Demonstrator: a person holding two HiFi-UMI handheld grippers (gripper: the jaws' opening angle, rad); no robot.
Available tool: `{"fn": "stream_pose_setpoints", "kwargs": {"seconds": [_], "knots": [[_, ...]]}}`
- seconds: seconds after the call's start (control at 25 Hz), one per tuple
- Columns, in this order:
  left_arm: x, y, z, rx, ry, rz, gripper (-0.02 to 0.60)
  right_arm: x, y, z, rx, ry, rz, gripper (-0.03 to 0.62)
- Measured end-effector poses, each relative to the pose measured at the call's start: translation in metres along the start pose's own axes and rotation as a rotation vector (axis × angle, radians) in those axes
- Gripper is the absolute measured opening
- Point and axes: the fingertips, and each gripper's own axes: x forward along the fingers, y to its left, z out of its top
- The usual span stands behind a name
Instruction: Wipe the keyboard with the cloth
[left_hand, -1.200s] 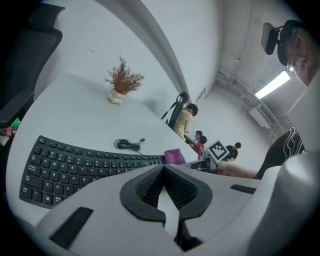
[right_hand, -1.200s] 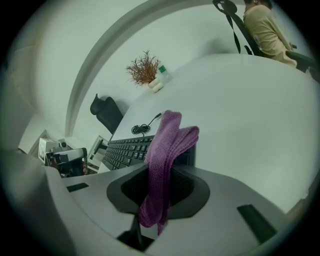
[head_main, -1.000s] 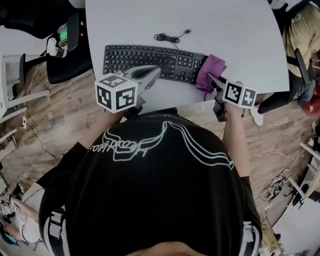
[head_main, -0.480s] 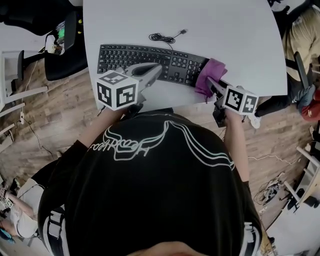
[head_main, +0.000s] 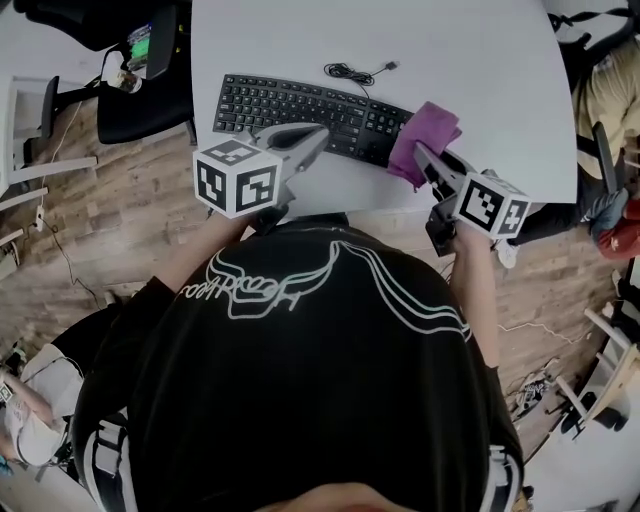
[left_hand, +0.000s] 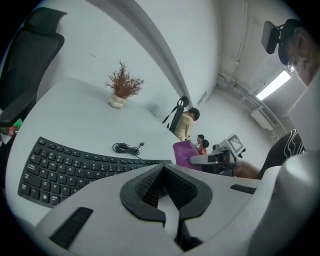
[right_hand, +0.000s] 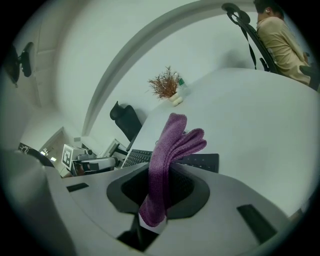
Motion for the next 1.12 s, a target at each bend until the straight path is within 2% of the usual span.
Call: {"fn": "stream_pose_setpoints", "kwargs": {"seconds": [0.2, 0.48, 0.76, 1.12], "knots": [[-0.042, 0.02, -0.009, -0.018, -0.021, 0.043, 0.005, 0.032, 0.05, 0.004, -0.015, -0.016, 0.082, 0.061], [-0.096, 0.043, -0.019, -0.058, -0.055, 0.11, 0.005, 0.076, 0.099, -0.008, -0.054, 0.044, 0.148, 0.061], [-0.134, 0.059, -0.033, -0.098, -0.094, 0.184, 0.005, 0.115, 0.117, -0.021, -0.067, 0.113, 0.176, 0.061], [-0.159, 0.07, -0.04, -0.142, -0.134, 0.254, 0.005, 0.157, 0.106, -0.035, -0.046, 0.197, 0.164, 0.061]]}}
